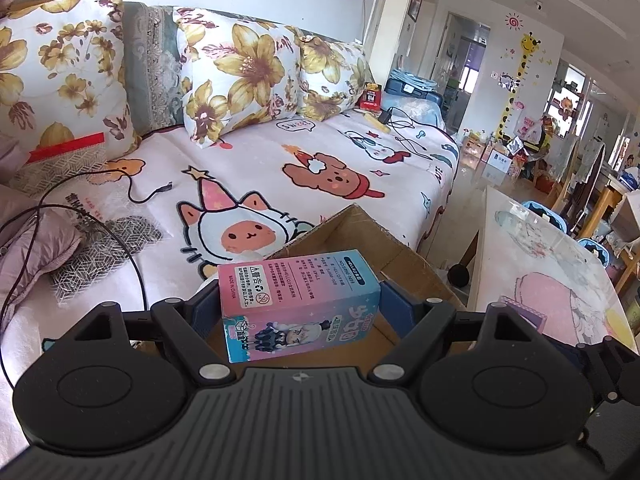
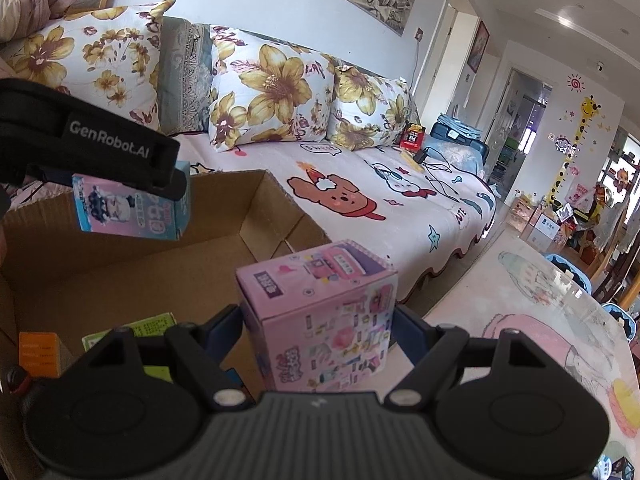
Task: Organize rigid objects
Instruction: 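Carry the pink carton with the left tool while the right tool carries the pink box to the cardboard box, then open the left tool inside the cardboard box while the right tool releases the pink box, then withdraw both open tools from the cardboard box back over the table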
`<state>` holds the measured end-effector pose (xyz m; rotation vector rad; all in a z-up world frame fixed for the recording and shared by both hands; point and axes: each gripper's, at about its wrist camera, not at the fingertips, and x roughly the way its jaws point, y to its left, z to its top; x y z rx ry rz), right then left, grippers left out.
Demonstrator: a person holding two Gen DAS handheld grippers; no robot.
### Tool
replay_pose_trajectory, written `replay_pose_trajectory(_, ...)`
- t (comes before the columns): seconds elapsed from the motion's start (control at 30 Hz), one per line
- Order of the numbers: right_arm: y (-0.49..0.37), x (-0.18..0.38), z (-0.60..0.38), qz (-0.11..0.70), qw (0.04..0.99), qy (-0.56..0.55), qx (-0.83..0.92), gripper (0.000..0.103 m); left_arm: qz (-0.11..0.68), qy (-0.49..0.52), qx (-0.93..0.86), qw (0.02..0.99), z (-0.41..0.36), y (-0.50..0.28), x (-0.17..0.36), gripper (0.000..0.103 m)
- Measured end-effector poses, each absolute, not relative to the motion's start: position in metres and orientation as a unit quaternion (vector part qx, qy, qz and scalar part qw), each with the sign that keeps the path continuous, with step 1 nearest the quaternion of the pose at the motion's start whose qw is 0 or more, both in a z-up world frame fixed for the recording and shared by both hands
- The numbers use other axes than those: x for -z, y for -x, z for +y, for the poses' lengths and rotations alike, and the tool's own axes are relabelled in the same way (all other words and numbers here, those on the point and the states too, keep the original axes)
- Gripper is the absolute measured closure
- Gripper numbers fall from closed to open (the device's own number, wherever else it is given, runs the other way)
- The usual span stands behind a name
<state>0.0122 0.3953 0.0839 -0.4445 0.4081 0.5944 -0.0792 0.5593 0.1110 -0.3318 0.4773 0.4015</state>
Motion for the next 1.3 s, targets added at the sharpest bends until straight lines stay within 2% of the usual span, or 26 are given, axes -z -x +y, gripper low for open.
replay_pose_trajectory(0.13,-0.016,-0.074,0.404,0.214,0.906,0.227,-0.286,0.022,0.243,0.147,-0.202,0.937,0.557,0.075,-0.109,0.000)
replay_pose_trajectory(0.23,-0.013,-0.071,0.403,0.212,0.908,0.233,-0.275,0.017,0.248,0.131,-0.202,0.939,0.555,0.072,-0.108,0.000)
replay_pose_trajectory(0.47,0.003,-0.082,0.369,0.208,0.928,0.189,-0.246,0.012,0.245,0.122,-0.193,0.942,0.554,0.073,-0.108,0.000)
replay_pose_trajectory(1.3,0.063,-0.089,0.236,0.190,0.970,0.080,-0.130,0.009,0.230,0.039,-0.119,0.965,0.505,0.073,-0.102,0.000)
